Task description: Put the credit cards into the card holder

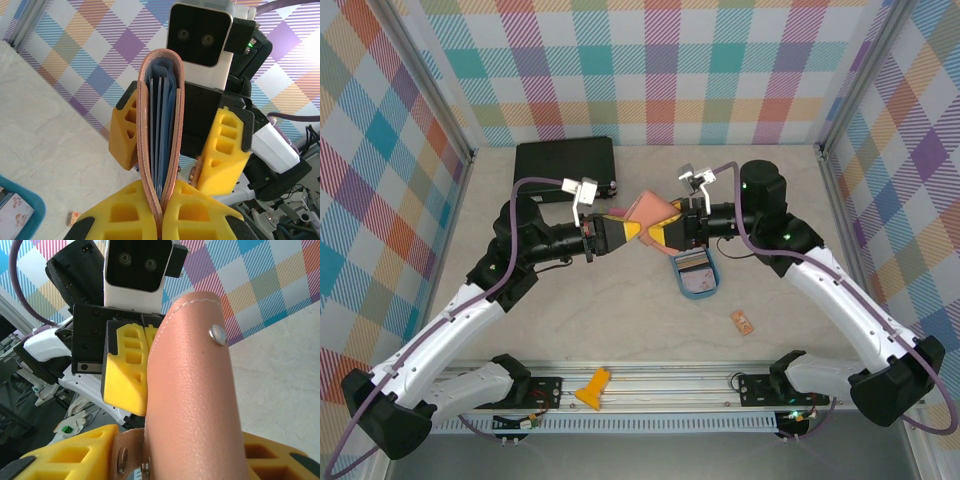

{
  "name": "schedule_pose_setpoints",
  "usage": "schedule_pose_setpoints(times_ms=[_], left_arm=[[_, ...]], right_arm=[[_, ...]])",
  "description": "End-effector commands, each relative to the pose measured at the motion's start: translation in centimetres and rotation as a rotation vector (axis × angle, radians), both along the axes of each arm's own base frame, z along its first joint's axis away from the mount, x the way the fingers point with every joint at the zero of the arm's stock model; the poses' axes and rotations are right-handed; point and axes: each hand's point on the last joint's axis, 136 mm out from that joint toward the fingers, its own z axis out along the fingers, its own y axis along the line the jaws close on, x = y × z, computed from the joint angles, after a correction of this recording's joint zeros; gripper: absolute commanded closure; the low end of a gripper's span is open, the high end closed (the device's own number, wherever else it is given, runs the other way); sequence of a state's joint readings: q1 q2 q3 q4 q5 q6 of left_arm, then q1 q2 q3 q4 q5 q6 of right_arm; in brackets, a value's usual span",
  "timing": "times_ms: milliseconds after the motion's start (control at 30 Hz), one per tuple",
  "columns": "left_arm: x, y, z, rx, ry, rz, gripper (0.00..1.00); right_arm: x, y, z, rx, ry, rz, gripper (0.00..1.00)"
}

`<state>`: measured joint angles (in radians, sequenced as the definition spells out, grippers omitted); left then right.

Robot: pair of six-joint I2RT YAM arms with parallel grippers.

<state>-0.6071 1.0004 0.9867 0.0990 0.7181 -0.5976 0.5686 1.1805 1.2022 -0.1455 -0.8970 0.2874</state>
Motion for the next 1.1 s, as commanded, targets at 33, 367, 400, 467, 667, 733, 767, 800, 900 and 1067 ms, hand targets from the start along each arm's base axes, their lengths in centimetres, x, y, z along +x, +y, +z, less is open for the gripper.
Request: schedule_pose_setpoints(times_ms=[33, 367, 400, 467, 667, 733, 767, 800, 900, 1067], left_arm=[[-1.3, 0.0, 0.7, 0.063, -0.070, -0.058, 1.00], [-0.5, 2.6, -4.5, 0.593, -0.197, -0.029, 1.00], [-0.3, 2.7, -4.9, 0.639, -0.218, -0.036, 1.00], [0.0, 2.9, -5.3, 0.703, -0.257, -0.053, 1.00], [1.0, 2.4, -5.4, 0.764, -0.321, -0.063, 1.00], [1.5, 2.5, -5.5, 0.786, -0.332, -0.046, 1.00], [1.6, 2.6, -5.4, 0.790, -0.333, -0.042, 1.00], [1.8, 2.5, -5.4, 0.790, -0.334, -0.037, 1.00], [1.8, 2.2, -5.3, 0.777, -0.320, -0.037, 1.00], [1.7, 1.8, -5.5, 0.767, -0.297, -0.052, 1.00]], right_arm=[[-0.6, -0.8, -0.2, -0.017, -0.119, -0.010, 0.49], [0.2, -3.9, -5.8, -0.234, -0.570, -0.140, 0.32], [0.2, -4.3, -6.4, -0.261, -0.619, -0.150, 0.32], [-0.3, -4.8, -6.8, -0.270, -0.684, -0.150, 0.33], [-3.2, -3.8, -5.2, -0.122, -0.774, -0.112, 0.47], [-3.5, -2.8, -5.5, -0.120, -0.782, -0.129, 0.48], [-3.7, -2.3, -5.7, -0.116, -0.770, -0.127, 0.48], [-3.9, -1.6, -5.9, -0.114, -0.762, -0.121, 0.49], [-3.3, 0.0, -6.3, -0.137, -0.729, -0.145, 0.50], [-2.4, 1.6, -6.7, -0.118, -0.621, -0.160, 0.54]])
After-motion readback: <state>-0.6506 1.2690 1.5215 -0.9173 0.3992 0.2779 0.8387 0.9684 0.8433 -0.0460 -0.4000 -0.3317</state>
